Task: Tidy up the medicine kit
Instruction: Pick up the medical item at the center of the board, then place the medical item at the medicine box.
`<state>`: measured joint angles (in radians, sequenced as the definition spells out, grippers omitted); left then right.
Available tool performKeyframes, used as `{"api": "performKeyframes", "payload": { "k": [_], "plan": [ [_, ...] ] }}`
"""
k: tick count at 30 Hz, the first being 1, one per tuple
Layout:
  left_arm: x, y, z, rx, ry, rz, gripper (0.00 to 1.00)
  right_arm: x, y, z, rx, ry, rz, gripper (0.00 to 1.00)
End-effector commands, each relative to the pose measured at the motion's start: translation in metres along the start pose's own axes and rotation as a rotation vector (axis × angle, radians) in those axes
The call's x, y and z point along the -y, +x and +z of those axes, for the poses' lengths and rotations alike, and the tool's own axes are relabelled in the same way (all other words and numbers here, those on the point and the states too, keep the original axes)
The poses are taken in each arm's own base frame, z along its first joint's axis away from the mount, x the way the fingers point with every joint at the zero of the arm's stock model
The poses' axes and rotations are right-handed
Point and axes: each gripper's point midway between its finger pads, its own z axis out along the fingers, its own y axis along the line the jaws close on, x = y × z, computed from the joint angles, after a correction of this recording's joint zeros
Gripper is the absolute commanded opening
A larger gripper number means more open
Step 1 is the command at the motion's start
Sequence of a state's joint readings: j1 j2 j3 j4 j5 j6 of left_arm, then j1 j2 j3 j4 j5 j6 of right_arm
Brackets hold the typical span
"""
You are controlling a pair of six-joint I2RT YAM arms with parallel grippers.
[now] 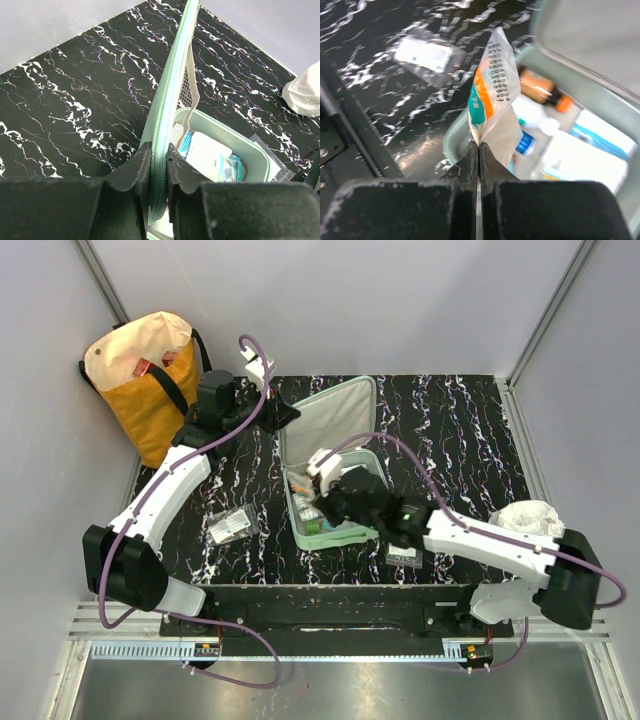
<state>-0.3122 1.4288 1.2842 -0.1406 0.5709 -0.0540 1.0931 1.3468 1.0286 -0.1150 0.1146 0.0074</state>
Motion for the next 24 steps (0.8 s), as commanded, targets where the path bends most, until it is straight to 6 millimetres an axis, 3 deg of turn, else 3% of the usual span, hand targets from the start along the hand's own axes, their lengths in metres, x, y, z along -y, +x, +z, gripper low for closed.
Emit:
{"api": "performKeyframes", "payload": {
  "k": [1, 3, 8, 15, 18, 24],
  "plan": [
    [0.004, 0.008, -0.003, -0.039, 0.009, -0.038, 0.19, 0.059, -0.016, -0.034, 0.077, 0.162, 0.202, 0.00],
    [0.009, 0.010, -0.002, -0.046, 0.042, -0.033, 0.19, 0.089, -0.032, -0.044, 0.143, 0.273, 0.276, 0.00],
    [0.008, 0.012, 0.000, -0.058, 0.043, -0.044, 0.18, 0.127, -0.093, -0.060, 0.374, 0.425, 0.474, 0.00],
    [0.008, 0.012, 0.001, -0.054, 0.046, -0.051, 0.18, 0.151, -0.159, -0.075, 0.805, 0.443, 0.860, 0.00],
    [0.008, 0.013, 0.001, -0.055, 0.049, -0.057, 0.18, 0.165, -0.165, -0.077, 0.916, 0.480, 0.963, 0.00],
    [0.009, 0.011, 0.000, -0.053, 0.048, -0.055, 0.18, 0.184, -0.149, -0.072, 1.058, 0.522, 1.266, 0.00]
  ]
}}
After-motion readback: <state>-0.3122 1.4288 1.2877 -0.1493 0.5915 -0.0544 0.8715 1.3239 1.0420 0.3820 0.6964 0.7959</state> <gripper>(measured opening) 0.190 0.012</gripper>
